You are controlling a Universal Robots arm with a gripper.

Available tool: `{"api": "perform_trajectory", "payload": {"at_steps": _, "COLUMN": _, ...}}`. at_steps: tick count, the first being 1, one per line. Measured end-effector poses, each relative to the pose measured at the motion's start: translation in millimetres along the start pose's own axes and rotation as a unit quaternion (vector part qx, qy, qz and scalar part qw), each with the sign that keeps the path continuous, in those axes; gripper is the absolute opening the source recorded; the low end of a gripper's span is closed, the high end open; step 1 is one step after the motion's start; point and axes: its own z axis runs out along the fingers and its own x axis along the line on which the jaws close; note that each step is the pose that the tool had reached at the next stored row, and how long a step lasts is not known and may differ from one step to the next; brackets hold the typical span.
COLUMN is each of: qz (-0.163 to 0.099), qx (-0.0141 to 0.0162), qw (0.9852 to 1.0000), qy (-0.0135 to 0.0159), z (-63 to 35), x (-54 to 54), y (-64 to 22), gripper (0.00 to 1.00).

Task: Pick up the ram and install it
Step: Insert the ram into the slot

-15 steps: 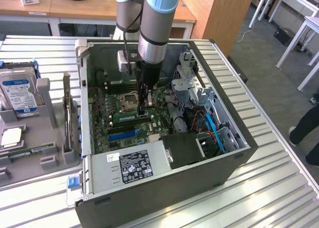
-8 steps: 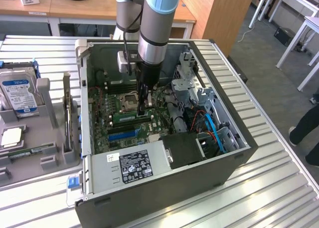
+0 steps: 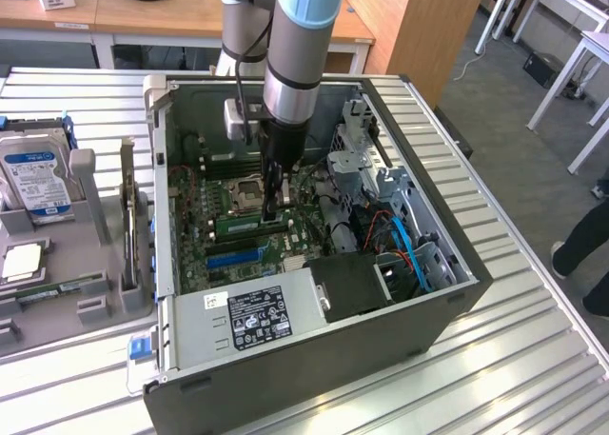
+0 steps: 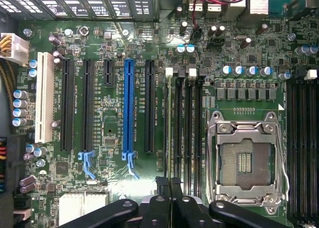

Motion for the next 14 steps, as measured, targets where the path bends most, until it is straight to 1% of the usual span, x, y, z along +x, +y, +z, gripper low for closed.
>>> {"api": "perform_trajectory", "payload": {"at_steps": 11, "qz": 0.000, "qx": 0.0000, "qw": 1.0000, "qy": 0.0000, "z": 1.0, "x": 0.0, "y": -0.1, "gripper": 0.13}}
{"api": "perform_trajectory", "payload": {"at_steps": 13, "qz": 0.000, "qx": 0.0000, "qw": 1.0000, "qy": 0.0000, "z": 1.0, "x": 0.0, "y": -0.1, "gripper": 0.25}}
{"api": "perform_trajectory", "payload": {"at_steps": 14, "qz": 0.000, "qx": 0.0000, "qw": 1.0000, "qy": 0.0000, "z": 1.0, "x": 0.0, "y": 0.0, "gripper": 0.25}}
